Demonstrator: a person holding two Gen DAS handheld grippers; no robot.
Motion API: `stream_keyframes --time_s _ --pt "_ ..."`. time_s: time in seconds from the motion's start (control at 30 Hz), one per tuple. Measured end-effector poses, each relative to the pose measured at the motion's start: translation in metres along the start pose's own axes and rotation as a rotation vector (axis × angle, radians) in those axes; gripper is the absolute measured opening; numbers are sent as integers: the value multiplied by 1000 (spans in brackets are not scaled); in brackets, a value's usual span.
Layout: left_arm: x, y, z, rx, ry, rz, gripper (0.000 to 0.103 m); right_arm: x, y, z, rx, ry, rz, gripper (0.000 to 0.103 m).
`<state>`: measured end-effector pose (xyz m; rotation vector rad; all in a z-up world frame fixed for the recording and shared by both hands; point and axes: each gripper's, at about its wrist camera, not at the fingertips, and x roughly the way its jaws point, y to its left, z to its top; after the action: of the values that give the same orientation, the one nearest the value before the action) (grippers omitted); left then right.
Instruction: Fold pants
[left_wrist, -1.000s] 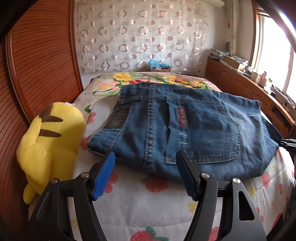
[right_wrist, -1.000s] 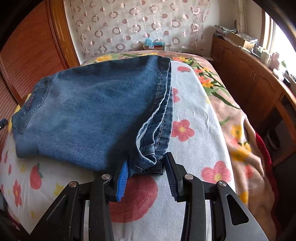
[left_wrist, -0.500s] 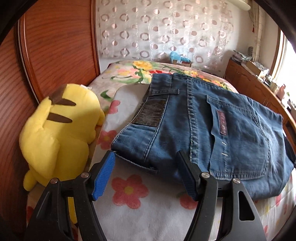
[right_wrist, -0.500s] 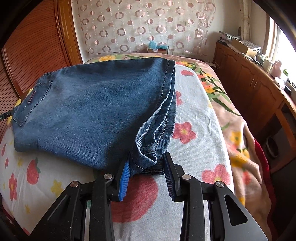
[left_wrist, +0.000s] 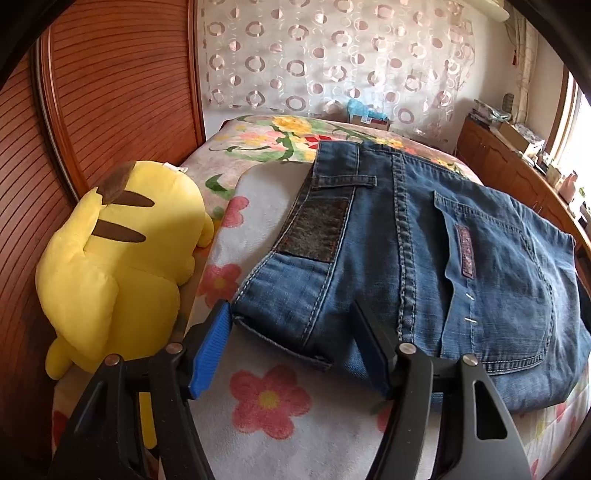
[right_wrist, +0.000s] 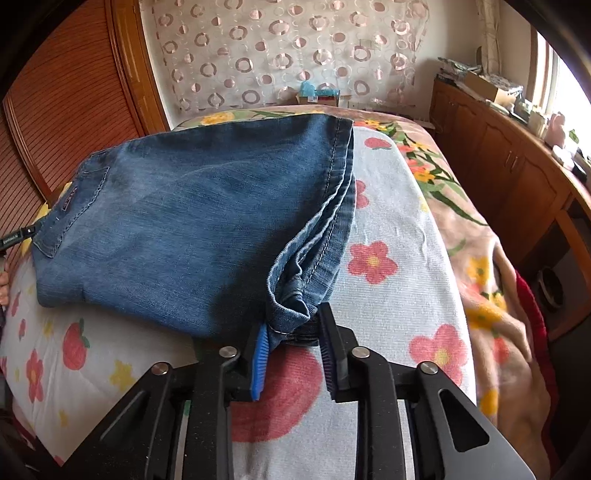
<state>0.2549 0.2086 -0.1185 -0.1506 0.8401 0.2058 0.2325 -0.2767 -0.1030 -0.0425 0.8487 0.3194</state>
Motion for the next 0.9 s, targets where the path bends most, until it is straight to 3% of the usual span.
stream_keyframes --time_s 0.2,0.37,0.63,0.9 --pt "0 5 1 1 -7 8 42 -3 1 2 -10 -14 27 18" --pt "-4 -1 2 39 -21 0 15 -13 4 -1 -32 -55 23 17" --pt "-60 -17 14 93 -164 9 10 -39 4 10 -48 -149 -4 16" --pt "-131 -28 10 110 -272 -65 10 -87 6 17 -75 -233 -23 16"
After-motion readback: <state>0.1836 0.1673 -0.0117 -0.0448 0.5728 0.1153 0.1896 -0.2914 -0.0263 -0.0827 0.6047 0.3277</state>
